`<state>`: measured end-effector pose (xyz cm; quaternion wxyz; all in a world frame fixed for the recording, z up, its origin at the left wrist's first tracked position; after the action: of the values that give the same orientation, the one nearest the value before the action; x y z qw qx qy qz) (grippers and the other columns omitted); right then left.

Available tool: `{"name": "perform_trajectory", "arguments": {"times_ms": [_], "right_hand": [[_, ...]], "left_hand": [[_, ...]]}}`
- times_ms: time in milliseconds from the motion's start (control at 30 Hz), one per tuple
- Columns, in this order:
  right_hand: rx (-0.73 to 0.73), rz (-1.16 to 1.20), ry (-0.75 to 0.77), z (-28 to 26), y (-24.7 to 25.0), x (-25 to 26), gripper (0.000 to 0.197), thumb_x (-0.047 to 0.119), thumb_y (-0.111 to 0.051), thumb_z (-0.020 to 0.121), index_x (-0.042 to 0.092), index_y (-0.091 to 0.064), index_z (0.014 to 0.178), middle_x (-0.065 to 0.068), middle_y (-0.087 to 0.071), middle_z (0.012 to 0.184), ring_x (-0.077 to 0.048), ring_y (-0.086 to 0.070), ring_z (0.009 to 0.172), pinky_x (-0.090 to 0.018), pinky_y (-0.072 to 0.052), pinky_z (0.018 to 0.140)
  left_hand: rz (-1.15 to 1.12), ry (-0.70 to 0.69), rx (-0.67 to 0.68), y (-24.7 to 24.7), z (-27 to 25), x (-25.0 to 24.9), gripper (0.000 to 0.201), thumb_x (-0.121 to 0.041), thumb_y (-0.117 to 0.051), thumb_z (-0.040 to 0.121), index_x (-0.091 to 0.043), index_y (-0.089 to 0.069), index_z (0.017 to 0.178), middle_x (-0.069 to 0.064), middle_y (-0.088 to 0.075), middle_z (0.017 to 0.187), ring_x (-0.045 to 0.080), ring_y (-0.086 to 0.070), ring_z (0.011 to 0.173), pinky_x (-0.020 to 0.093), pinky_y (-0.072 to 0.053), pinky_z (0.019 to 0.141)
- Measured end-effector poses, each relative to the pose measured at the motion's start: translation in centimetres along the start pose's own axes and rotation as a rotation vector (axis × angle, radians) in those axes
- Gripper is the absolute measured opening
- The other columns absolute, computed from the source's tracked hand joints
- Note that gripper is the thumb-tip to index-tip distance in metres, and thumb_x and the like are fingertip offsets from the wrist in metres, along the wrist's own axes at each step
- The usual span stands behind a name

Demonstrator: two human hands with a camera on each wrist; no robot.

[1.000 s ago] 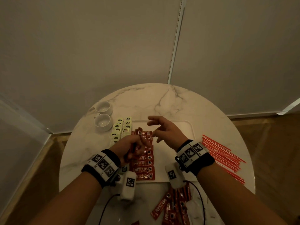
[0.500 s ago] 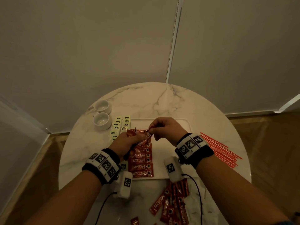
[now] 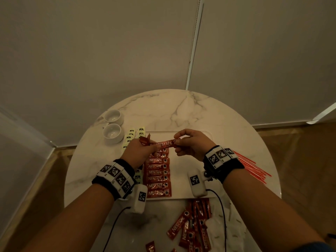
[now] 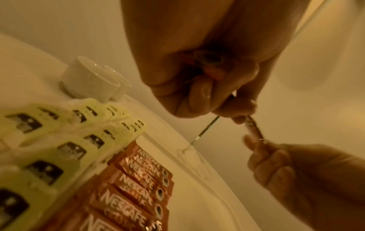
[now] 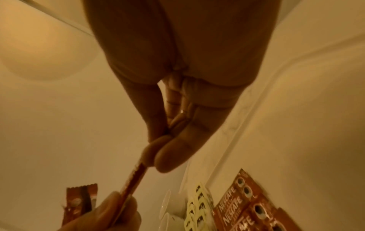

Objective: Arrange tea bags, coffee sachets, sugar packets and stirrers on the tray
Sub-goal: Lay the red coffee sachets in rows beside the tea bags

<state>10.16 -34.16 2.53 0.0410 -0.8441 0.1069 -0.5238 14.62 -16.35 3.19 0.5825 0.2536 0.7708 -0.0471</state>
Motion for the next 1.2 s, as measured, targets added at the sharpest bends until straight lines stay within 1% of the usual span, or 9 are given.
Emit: {"name": "perform_trajectory", "arguments": {"times_ms": [100, 267, 433, 567, 633, 767, 933, 1067, 1200], "right_hand": [[-0.008, -0.046, -0.054, 1.4, -0.4, -1.0, 0.017, -0.005, -0.057, 0.089, 0.003, -0.064, 0.102, -0.016, -0.068, 0.078, -0.021, -0.066, 0.062, -0.031, -0.058, 0.06], [-0.023, -0.276, -0.077, 4.0, -0.8, -1.5, 0.014, -0.003, -0.057, 0.088, 0.005, -0.068, 0.086, -0.01, -0.068, 0.073, -0.016, -0.065, 0.06, -0.027, -0.055, 0.058], [-0.217, -0.532, 0.089, 7.6, 0.4, -0.8, 0.011, 0.003, -0.065, 0.083, 0.01, -0.072, 0.087, -0.002, -0.067, 0.077, -0.012, -0.059, 0.07, -0.019, -0.048, 0.061], [-0.283, -0.585, 0.126, 9.9, 0.6, -1.7, 0.013, 0.004, -0.065, 0.083, 0.015, -0.071, 0.083, 0.0, -0.068, 0.081, -0.016, -0.064, 0.083, -0.029, -0.052, 0.081], [-0.29, -0.585, 0.128, 10.7, 0.6, -2.4, 0.014, 0.003, -0.065, 0.084, 0.016, -0.07, 0.083, 0.0, -0.069, 0.083, -0.017, -0.065, 0.084, -0.03, -0.052, 0.082], [-0.247, -0.62, 0.107, 12.1, 0.6, -3.6, 0.015, 0.002, -0.063, 0.085, 0.015, -0.071, 0.088, 0.0, -0.067, 0.086, -0.014, -0.062, 0.085, -0.025, -0.05, 0.08], [-0.188, -0.704, 0.078, 13.3, 0.6, -3.8, 0.016, 0.003, -0.063, 0.086, 0.015, -0.072, 0.092, 0.007, -0.065, 0.086, -0.01, -0.06, 0.085, -0.024, -0.048, 0.083], [-0.165, -0.804, 0.095, 13.7, 0.3, -3.5, 0.013, 0.007, -0.065, 0.085, 0.013, -0.073, 0.094, 0.003, -0.067, 0.09, -0.01, -0.059, 0.087, -0.026, -0.05, 0.087], [-0.121, -0.99, 0.103, 14.2, -0.3, -3.3, 0.014, 0.012, -0.064, 0.086, 0.016, -0.074, 0.095, 0.002, -0.062, 0.099, -0.011, -0.055, 0.091, -0.022, -0.042, 0.081]], "left_hand": [[-0.063, 0.076, -0.003, 0.0, 0.7, 1.1, 0.013, -0.015, -0.063, 0.088, -0.005, -0.071, 0.09, 0.003, -0.063, 0.062, 0.007, -0.048, 0.038, 0.018, -0.038, 0.041], [-0.085, 0.143, -0.088, 1.1, 2.1, 2.4, 0.017, -0.016, -0.061, 0.089, -0.013, -0.059, 0.106, 0.008, -0.069, 0.072, 0.007, -0.052, 0.04, 0.02, -0.038, 0.044], [0.02, 0.124, -0.221, 2.5, 3.3, 3.2, 0.004, -0.023, -0.061, 0.088, -0.021, -0.059, 0.09, 0.009, -0.071, 0.075, 0.014, -0.057, 0.053, 0.028, -0.044, 0.059], [0.106, 0.177, -0.138, 1.6, 3.9, 4.5, 0.006, -0.016, -0.061, 0.086, -0.015, -0.066, 0.087, 0.003, -0.066, 0.07, 0.018, -0.062, 0.066, 0.031, -0.051, 0.067], [0.126, 0.202, -0.078, 0.9, 3.9, 5.0, 0.007, -0.013, -0.061, 0.086, -0.015, -0.066, 0.089, 0.001, -0.066, 0.073, 0.015, -0.061, 0.064, 0.028, -0.049, 0.061], [0.205, 0.219, 0.056, 0.1, 4.0, 5.8, 0.013, -0.016, -0.062, 0.085, -0.014, -0.069, 0.096, 0.002, -0.072, 0.09, 0.016, -0.068, 0.083, 0.034, -0.054, 0.082], [0.219, 0.215, 0.083, 0.1, 4.2, 5.8, 0.017, -0.014, -0.06, 0.087, -0.018, -0.066, 0.102, -0.002, -0.07, 0.086, 0.008, -0.064, 0.069, 0.022, -0.048, 0.062], [0.214, 0.215, 0.116, -0.4, 4.5, 5.8, 0.021, -0.015, -0.06, 0.085, -0.022, -0.068, 0.104, -0.002, -0.073, 0.091, 0.013, -0.068, 0.082, 0.031, -0.053, 0.08], [0.199, 0.222, 0.137, -0.6, 4.8, 5.9, 0.027, -0.012, -0.057, 0.085, -0.025, -0.066, 0.107, -0.002, -0.073, 0.094, 0.014, -0.068, 0.084, 0.032, -0.054, 0.08]]}}
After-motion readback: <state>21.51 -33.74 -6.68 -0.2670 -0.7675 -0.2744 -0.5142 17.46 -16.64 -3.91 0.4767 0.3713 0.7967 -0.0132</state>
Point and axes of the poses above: each hand's wrist, its own z-axis towards the middle knuckle, its own y-axis out of the back of the hand, x = y × z, the point moved 8 cm from there along z, towards the middle knuckle
